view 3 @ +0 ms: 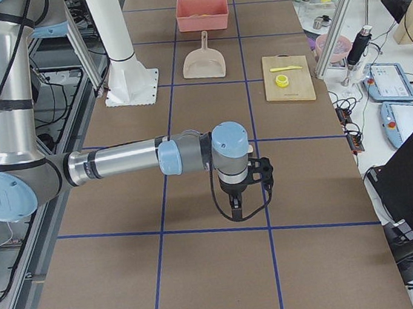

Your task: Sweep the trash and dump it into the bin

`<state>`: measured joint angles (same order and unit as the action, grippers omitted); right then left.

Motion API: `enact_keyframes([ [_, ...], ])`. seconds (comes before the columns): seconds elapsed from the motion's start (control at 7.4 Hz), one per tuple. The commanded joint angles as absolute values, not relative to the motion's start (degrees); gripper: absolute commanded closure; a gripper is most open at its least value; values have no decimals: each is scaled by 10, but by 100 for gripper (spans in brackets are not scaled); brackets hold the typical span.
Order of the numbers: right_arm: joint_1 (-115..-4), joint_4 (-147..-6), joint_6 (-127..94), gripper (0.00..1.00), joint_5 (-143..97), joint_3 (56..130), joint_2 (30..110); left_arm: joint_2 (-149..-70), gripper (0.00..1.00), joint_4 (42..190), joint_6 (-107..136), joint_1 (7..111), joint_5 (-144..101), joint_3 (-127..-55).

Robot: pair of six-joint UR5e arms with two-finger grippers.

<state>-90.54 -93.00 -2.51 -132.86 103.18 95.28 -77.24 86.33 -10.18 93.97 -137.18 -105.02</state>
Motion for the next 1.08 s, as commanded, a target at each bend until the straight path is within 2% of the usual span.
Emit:
enact_keyframes([
  [0.0, -905, -930, -25, 0, -1328, 1031, 953, -780, 2, 862, -93, 945, -1366, -1027],
  [0.95, -905, -931, -25, 0, -1328, 1028, 952, -781, 2, 862, -92, 962, -1361, -1032],
])
